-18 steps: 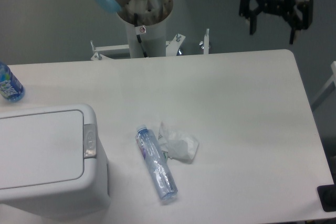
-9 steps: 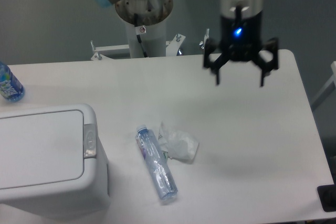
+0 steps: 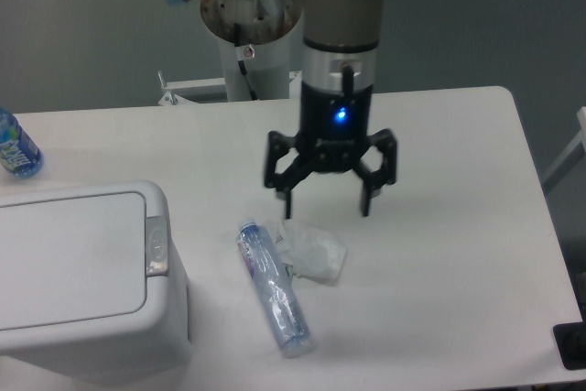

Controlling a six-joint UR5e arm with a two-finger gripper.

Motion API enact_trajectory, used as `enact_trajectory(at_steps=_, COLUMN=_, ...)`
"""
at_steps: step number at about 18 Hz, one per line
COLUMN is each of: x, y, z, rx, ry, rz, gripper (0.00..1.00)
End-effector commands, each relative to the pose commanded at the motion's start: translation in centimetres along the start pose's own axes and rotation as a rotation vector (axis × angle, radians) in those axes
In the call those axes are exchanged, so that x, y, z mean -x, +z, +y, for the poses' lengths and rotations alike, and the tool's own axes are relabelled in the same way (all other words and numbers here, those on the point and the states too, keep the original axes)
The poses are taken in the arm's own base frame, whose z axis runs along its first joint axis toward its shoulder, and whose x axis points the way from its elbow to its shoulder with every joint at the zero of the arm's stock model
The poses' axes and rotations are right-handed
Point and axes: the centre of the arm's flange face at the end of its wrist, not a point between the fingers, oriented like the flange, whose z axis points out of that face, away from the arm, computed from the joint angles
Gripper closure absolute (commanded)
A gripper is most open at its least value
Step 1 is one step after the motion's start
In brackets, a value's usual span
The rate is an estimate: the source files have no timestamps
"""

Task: Open the trash can
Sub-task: 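Move the gripper down and across toward the white trash can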

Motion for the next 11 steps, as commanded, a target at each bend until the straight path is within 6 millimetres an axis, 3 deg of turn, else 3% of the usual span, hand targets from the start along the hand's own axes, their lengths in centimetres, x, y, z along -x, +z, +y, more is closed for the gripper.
enact_trajectory(at_steps=11, x=-5.9, y=2.1, z=-0.2, rx=0.016, ry=0.015, rz=0.054, gripper=0.0)
